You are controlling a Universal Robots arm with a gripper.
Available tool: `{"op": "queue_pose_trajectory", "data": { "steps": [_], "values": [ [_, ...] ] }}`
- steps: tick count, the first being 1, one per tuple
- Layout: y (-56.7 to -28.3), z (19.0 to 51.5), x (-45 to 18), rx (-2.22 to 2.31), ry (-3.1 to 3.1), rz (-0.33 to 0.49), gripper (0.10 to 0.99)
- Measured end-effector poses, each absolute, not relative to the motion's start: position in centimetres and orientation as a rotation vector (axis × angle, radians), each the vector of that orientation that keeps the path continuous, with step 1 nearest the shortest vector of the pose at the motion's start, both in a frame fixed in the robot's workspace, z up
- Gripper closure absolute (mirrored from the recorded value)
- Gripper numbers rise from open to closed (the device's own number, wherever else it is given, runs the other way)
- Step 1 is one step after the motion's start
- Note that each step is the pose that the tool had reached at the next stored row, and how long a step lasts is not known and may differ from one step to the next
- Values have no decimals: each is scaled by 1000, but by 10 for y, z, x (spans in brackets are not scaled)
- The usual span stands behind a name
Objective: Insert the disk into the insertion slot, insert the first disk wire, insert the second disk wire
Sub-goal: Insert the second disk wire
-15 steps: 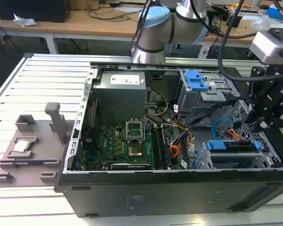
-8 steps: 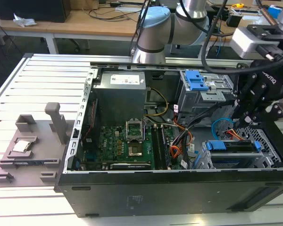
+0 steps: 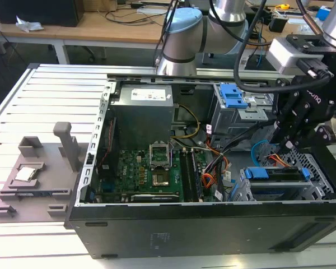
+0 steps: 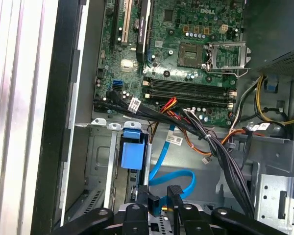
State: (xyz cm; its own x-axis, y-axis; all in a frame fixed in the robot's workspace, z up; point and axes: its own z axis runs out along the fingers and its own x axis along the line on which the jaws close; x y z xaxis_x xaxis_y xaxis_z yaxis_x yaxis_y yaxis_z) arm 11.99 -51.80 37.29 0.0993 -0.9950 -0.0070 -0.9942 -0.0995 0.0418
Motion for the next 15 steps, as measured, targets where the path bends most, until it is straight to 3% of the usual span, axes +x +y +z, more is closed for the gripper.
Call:
{"op": "queue_pose_trajectory", "data": {
  "steps": [1, 3, 15],
  "values": [
    [-518, 373, 120, 2310, -2090, -52, 800],
    [-518, 373, 120, 2310, -2090, -52, 922],
    [-535, 372, 120, 2310, -2090, -52, 922]
  ]
}}
